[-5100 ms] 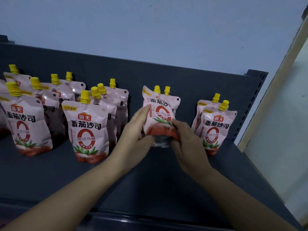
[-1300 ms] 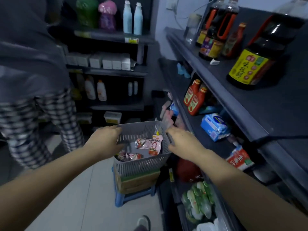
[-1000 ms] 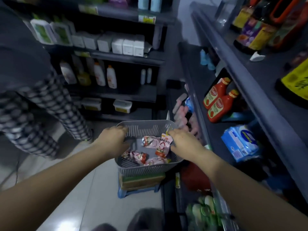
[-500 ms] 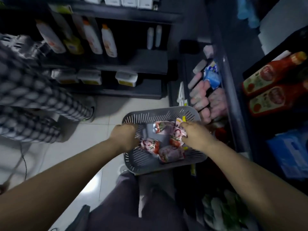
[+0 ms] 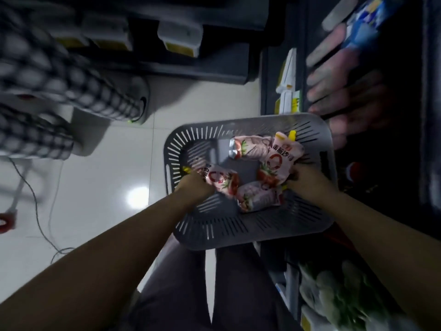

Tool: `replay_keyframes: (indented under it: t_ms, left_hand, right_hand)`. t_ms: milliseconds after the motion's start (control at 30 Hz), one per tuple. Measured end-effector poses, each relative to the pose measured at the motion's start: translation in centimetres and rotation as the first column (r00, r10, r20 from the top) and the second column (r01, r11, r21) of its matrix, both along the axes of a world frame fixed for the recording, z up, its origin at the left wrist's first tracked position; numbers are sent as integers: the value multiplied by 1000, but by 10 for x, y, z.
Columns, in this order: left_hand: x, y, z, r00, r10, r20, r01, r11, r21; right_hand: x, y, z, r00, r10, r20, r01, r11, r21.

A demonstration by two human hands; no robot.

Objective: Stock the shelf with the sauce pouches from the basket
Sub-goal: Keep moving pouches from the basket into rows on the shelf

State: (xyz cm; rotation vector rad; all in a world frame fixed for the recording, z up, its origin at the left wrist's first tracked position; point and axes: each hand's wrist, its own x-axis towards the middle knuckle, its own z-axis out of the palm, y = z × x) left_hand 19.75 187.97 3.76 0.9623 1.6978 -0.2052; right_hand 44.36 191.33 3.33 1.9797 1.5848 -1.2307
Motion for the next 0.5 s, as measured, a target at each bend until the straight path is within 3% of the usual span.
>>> replay_keyframes:
  t_ms: [67, 167, 300, 433, 500]
  left_hand:
    - [9, -1, -28, 956, 285, 71, -278, 956, -95]
    - [17, -3, -67, 752, 655, 70, -610, 733, -301]
    - [29, -3, -107, 540, 842, 0, -755, 484, -443]
    - [40, -1, -136, 370, 929, -14, -844, 329, -423]
    - [45, 1, -145, 223, 974, -22, -885, 193, -424]
  right_hand:
    - [5, 0, -21, 997, -75, 8, 75, 997, -16]
    - [10, -2, -52, 990, -138, -7, 138, 990, -41]
    - [10, -2, -82, 943, -330, 30, 332, 941, -62]
    - [5, 3, -109, 758, -650, -42, 649, 760, -36]
    - [2, 8, -119, 610, -786, -95, 788, 615, -30]
